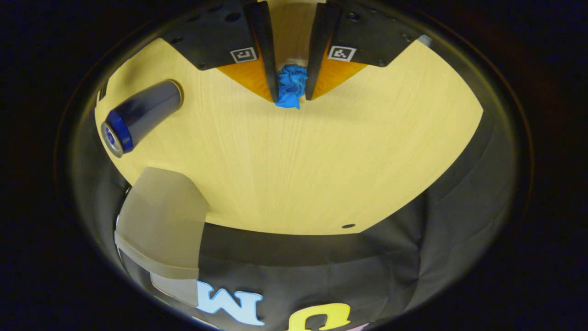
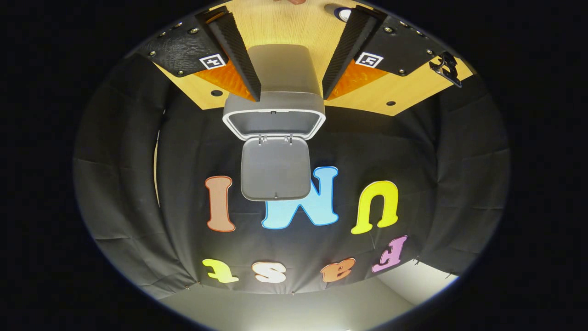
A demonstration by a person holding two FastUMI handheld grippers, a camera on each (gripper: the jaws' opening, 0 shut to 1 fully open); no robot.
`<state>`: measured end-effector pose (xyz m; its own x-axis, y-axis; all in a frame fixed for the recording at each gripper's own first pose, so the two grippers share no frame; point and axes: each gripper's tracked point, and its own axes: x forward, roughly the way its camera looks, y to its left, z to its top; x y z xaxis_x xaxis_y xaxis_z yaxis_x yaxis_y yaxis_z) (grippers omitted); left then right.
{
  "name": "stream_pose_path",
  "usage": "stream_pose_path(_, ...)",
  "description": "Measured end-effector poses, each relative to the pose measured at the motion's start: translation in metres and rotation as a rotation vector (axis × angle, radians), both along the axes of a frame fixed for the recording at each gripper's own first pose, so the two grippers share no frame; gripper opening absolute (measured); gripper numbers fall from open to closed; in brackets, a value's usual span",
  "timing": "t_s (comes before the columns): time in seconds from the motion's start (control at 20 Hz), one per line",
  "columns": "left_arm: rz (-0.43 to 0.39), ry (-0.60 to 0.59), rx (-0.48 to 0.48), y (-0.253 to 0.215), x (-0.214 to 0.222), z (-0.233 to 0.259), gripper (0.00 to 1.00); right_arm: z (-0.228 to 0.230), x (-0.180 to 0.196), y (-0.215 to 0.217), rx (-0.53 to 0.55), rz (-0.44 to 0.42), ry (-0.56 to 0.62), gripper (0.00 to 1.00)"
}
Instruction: Press the lid of the desktop garbage bin to open it, pick up the crumpled paper on the desktop and throw it into the bin, then pick up the pop can on the desktop and drop it into the bin, and finally close the garbage bin lid.
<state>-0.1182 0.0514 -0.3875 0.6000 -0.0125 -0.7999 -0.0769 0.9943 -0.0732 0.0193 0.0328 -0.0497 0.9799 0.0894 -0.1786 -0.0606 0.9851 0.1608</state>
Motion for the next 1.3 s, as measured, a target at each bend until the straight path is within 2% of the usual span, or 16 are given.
stream_pose_path(0.15,0.0,-0.01,-0.008,0.0,0.002,0.001,0.31,0.0,0.0,-0.001,0.0,-0.001,0.0,0.87)
stream_pose_path(0.25,-0.004,-0.019,-0.012,0.0,0.005,0.002,0.31,-0.001,-0.001,-0.002,-0.003,-0.002,0.001,0.87)
stream_pose_path(0.3,-0.006,-0.017,-0.014,0.0,0.003,0.003,0.22,-0.003,-0.002,-0.002,-0.005,-0.004,0.002,0.87)
stream_pose_path(0.35,-0.006,-0.018,-0.017,0.0,0.003,0.004,0.2,-0.003,-0.002,-0.003,-0.005,-0.006,0.003,0.87)
stream_pose_path(0.5,-0.006,-0.035,-0.046,-0.003,0.004,0.009,0.22,-0.004,-0.004,-0.006,0.0,-0.015,0.006,0.87)
stream_pose_path(0.7,0.004,-0.113,-0.067,-0.005,0.011,0.032,0.2,-0.005,-0.006,-0.012,-0.009,-0.026,0.002,0.87)
stream_pose_path(0.9,0.062,-0.15,-0.037,0.005,0.017,0.047,0.2,-0.007,-0.008,-0.016,-0.019,-0.023,0.003,0.87)
stream_pose_path(0.95,0.077,-0.158,-0.046,0.006,0.019,0.049,0.15,-0.006,-0.008,-0.017,-0.023,-0.023,0.001,0.87)
stream_pose_path(1.0,0.087,-0.172,-0.054,0.007,0.022,0.054,0.2,-0.006,-0.008,-0.019,-0.026,-0.024,-0.002,0.87)
stream_pose_path(1.05,0.092,-0.186,-0.053,0.007,0.024,0.059,0.1,-0.006,-0.008,-0.021,-0.03,-0.025,-0.005,0.87)
stream_pose_path(1.1,0.091,-0.197,-0.05,0.006,0.025,0.063,0.1,-0.006,-0.008,-0.023,-0.031,-0.026,-0.006,0.87)
stream_pose_path(1.15,0.09,-0.206,-0.047,0.003,0.027,0.068,0.15,-0.005,-0.008,-0.025,-0.031,-0.027,-0.009,0.87)
stream_pose_path(1.3,0.093,-0.244,-0.052,-0.006,0.037,0.09,0.15,-0.004,-0.007,-0.029,-0.036,-0.028,-0.017,0.87)
